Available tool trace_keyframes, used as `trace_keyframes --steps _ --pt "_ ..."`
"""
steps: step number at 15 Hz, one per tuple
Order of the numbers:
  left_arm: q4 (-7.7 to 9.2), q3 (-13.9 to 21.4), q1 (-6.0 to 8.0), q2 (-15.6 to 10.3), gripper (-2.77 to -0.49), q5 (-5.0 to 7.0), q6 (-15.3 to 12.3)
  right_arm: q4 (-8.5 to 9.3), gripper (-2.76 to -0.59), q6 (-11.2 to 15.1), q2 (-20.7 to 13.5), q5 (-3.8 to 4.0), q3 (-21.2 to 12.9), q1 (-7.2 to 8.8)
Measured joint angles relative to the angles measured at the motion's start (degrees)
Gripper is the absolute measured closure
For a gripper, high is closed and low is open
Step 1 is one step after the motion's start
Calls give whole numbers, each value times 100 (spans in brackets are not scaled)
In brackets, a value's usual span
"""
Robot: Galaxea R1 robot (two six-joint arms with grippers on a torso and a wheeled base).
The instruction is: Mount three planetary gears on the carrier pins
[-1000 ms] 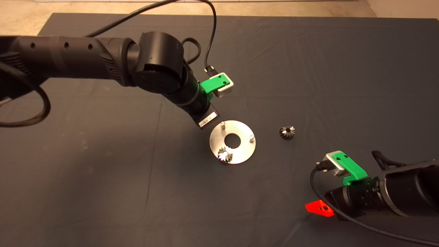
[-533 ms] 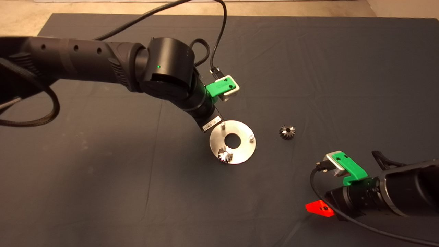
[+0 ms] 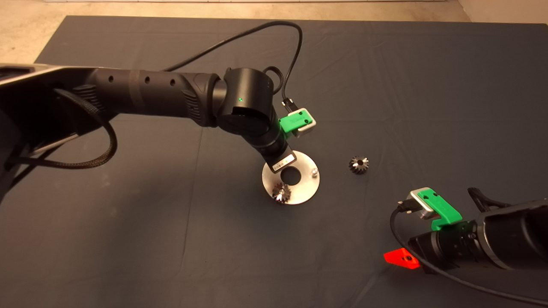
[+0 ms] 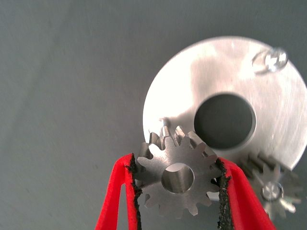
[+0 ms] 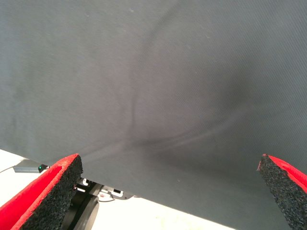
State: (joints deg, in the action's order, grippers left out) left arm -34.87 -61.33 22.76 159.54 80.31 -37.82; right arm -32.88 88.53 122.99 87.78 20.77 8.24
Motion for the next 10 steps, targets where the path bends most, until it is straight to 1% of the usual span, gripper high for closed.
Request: trace_keyframes --steps 1,2,5,7,9,10 --pt "-17 -29 -5 35 -64 -31 77 2 -275 0 -22 13 0 0" --pt "-17 -42 -5 46 -64 -46 83 2 -275 0 -39 20 0 0" --pt "-22 -154 -5 6 -64 -63 140 2 -275 0 -46 9 0 0" --pt "-35 -226 -7 9 -64 -135 182 5 -275 0 -48 9 0 0" --pt "-57 -327 -7 22 -64 -197 295 5 -275 0 -50 11 0 0" --pt "-74 -376 -5 20 -64 -208 301 6 -275 0 -50 11 0 0"
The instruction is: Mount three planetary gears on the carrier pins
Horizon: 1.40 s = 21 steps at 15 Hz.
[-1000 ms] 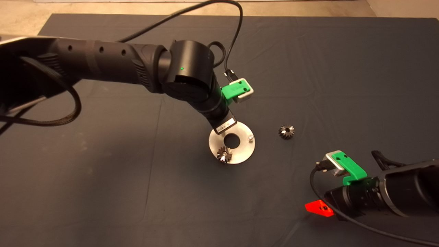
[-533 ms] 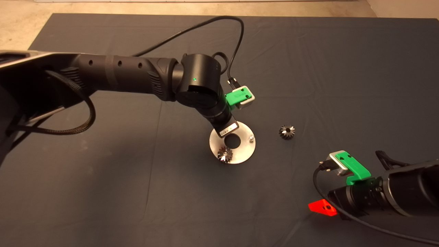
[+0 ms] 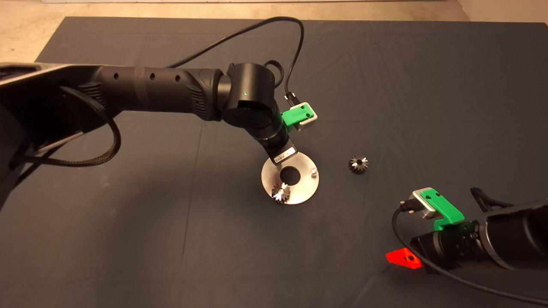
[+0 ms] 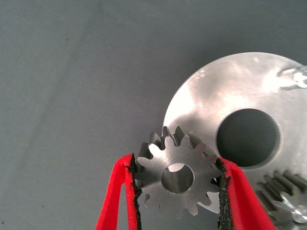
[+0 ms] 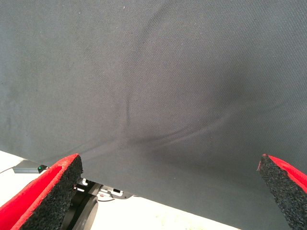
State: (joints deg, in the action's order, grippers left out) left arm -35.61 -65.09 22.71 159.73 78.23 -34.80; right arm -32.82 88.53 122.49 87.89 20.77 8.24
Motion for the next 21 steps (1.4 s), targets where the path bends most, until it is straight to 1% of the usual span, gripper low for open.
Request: trace_keyframes --steps 2,3,5,7,15,21 --pt "-9 -81 -2 11 -64 -101 16 2 -275 0 2 -2 0 0" --pt "-21 -109 -2 38 -64 -128 19 2 -275 0 0 -3 0 0" --pt "-49 -149 -26 131 -64 -140 30 5 -275 0 -11 -5 0 0" --pt "-44 -149 -87 184 -64 -175 74 7 -275 0 -20 -2 0 0" --pt "-46 -149 -94 162 -64 -173 79 7 -275 0 -24 -2 -2 0" --pt "-47 -142 -94 39 -64 -162 82 7 -275 0 -24 -2 -1 0"
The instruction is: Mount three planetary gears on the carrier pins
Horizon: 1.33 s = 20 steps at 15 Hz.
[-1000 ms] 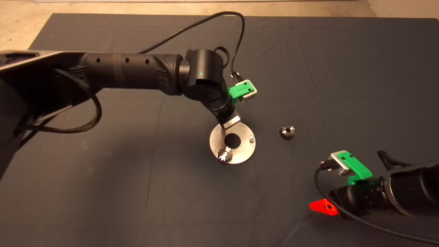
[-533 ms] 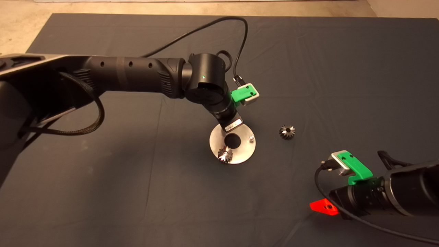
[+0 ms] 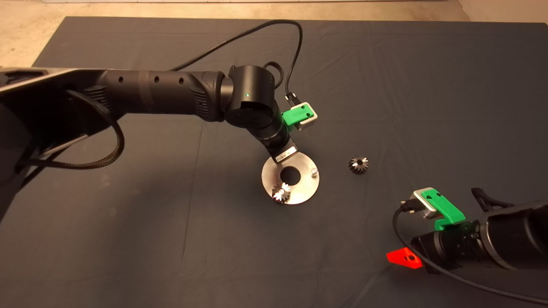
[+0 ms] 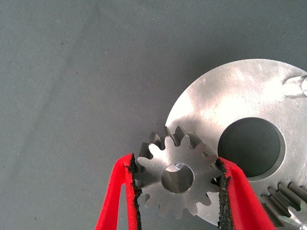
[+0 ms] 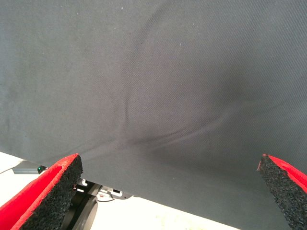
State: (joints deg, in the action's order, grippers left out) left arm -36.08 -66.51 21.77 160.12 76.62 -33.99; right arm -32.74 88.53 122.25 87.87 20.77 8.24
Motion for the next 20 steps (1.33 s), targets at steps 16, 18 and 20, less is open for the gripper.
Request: trace_keyframes --steps 16,18,20 --pt "3 15 -4 -32 -64 -13 -5 24 -275 2 13 0 -2 0" --pt "3 15 -15 -48 -64 -18 -7 22 -275 2 15 0 -2 0" --pt "8 15 -80 -78 -64 -16 -24 26 -275 2 16 0 -2 0"
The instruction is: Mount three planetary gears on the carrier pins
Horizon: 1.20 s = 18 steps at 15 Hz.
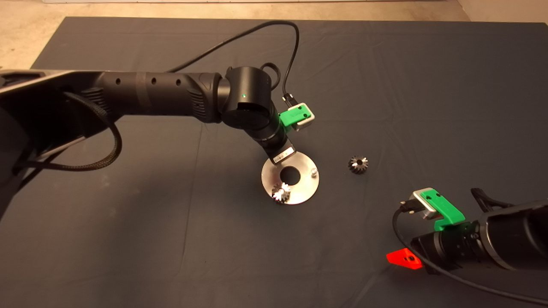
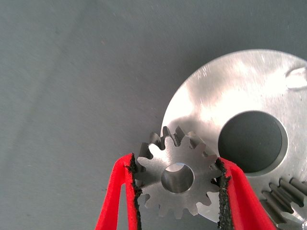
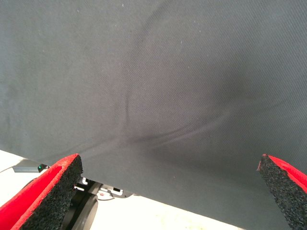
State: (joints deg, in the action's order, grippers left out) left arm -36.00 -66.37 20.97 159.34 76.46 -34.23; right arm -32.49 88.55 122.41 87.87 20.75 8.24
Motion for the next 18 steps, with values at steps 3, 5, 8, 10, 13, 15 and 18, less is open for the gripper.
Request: trace_keyframes --steps 3,5,8,10,13,15,18 --pt "-7 0 -18 -2 -64 -2 -5 3 -275 0 2 0 0 2" --pt "-5 0 -18 -2 -64 -44 -20 5 -275 0 0 0 0 2" --pt "-6 0 -46 -2 -64 -97 -60 7 -275 0 2 0 0 2" --pt "-2 0 -79 0 -64 -193 -91 9 -275 0 0 0 0 2" --pt "-5 -2 -79 -2 -64 -300 -102 13 -275 0 2 0 0 2" --pt "-4 -23 -79 -2 -64 -319 -101 13 -275 0 0 0 0 2" --pt "-2 -98 -77 0 -64 -347 -99 20 -275 0 0 0 0 2"
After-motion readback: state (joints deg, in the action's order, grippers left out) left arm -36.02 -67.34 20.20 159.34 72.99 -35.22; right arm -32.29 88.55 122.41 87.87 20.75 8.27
